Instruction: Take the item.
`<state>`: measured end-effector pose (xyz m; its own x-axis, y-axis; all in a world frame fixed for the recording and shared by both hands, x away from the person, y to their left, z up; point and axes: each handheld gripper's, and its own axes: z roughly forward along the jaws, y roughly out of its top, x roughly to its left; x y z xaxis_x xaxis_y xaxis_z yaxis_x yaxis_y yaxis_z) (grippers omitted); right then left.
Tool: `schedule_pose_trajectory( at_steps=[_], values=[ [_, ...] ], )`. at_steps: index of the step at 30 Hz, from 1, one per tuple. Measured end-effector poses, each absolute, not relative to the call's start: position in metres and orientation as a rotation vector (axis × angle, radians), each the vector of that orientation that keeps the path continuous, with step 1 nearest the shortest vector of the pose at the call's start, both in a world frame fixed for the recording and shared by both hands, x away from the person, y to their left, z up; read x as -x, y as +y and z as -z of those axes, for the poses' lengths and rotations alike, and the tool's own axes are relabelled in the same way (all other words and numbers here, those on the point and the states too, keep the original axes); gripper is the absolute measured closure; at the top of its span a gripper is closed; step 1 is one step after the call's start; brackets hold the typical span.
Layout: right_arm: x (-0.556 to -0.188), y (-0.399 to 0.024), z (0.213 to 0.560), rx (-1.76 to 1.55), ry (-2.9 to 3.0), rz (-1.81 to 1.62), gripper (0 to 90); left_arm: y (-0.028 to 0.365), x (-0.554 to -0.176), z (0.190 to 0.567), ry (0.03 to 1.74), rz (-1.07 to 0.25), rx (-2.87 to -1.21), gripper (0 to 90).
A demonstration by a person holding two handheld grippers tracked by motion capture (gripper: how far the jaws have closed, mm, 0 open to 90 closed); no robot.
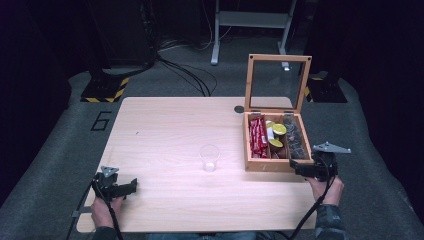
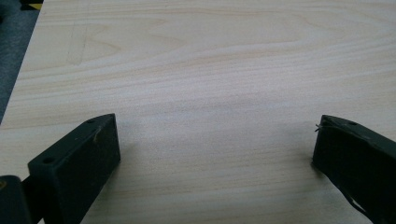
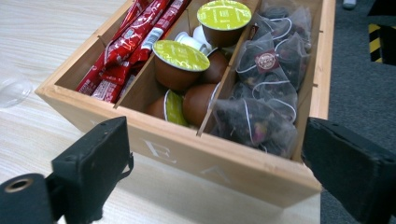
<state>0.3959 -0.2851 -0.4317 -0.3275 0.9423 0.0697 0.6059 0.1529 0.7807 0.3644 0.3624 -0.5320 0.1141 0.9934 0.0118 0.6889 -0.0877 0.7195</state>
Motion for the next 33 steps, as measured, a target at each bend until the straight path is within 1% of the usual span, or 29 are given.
schedule_pose_trajectory(
  at_steps=[7,9,11,16,23,33],
  values=[
    [-0.416,-0.288,0.43,-1.503,2.02,-1.023,15.0,0.362,-0.364,0.532,1.631,-0.706,-1.838,0.7],
    [-0.422,-0.289,0.43,-1.524,2.025,-1.011,21.3,0.363,-0.364,0.532,1.631,-0.701,-1.841,0.7],
    [-0.428,-0.29,0.431,-1.529,2.04,-0.996,29.4,0.362,-0.364,0.532,1.632,-0.705,-1.839,0.7],
    [-0.441,-0.291,0.434,-1.573,2.063,-0.936,41.4,0.362,-0.364,0.532,1.631,-0.705,-1.839,0.7],
    [-0.45,-0.292,0.442,-1.674,2.073,-0.868,50.9,0.362,-0.364,0.532,1.632,-0.705,-1.839,0.7],
    [-0.453,-0.29,0.448,-1.692,2.092,-0.795,66.8,0.362,-0.364,0.532,1.631,-0.706,-1.839,0.7]
  ],
)
